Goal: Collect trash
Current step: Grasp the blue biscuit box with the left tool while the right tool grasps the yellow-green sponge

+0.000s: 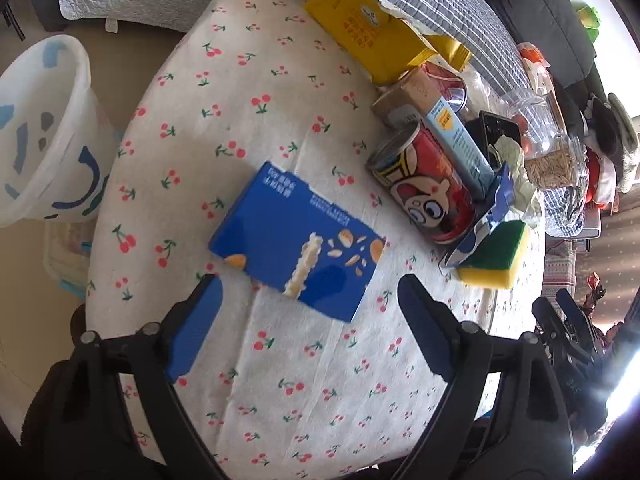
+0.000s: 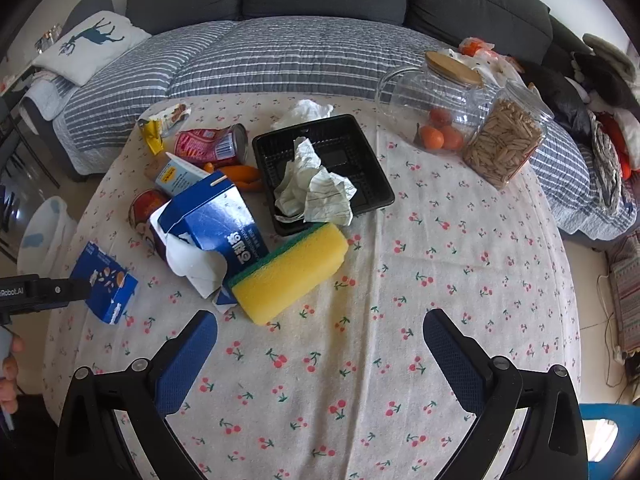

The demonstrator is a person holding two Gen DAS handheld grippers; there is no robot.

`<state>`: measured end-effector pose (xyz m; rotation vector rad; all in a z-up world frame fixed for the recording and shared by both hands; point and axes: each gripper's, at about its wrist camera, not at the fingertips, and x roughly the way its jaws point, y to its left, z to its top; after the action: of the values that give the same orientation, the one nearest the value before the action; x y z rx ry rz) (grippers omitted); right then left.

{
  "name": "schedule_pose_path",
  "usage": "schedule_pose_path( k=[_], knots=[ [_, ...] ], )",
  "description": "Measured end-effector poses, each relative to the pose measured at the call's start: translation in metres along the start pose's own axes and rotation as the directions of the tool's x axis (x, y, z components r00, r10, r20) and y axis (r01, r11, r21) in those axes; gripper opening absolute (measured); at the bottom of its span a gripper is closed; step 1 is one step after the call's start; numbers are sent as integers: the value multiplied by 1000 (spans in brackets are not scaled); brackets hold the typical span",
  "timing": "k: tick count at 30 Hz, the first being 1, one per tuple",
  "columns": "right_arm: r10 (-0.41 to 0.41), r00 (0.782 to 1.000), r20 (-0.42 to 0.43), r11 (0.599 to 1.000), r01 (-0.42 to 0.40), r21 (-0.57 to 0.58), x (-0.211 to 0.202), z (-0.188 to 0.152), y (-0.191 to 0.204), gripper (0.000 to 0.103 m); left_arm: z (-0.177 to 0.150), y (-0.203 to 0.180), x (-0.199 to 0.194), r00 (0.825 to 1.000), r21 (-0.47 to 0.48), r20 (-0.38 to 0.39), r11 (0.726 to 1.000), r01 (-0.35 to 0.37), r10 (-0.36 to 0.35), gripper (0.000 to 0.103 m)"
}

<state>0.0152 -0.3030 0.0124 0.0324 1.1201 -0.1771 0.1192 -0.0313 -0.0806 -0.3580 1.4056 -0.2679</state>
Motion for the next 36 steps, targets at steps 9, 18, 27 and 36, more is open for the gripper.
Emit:
schedule_pose_path(
  k=[9,18,27,36],
  knots=[
    [43,999,-20,997,-42,58,0,-2,-13,103,15,-26,24,982,-39,66,983,-177,180,87],
    [43,998,-51,993,-37,110,9,4,-30,103,3,-57,14,966,28,133,974,-226,221,68],
    [123,987,-106,966,-95,240,44,22,-34,103,-14,-36,-33,967,87,219,984,-154,132,67],
    [269,957,-111,918,-219,331,65,29,-17,58,-17,8,-65,957,66,276,992,-110,88,67]
  ],
)
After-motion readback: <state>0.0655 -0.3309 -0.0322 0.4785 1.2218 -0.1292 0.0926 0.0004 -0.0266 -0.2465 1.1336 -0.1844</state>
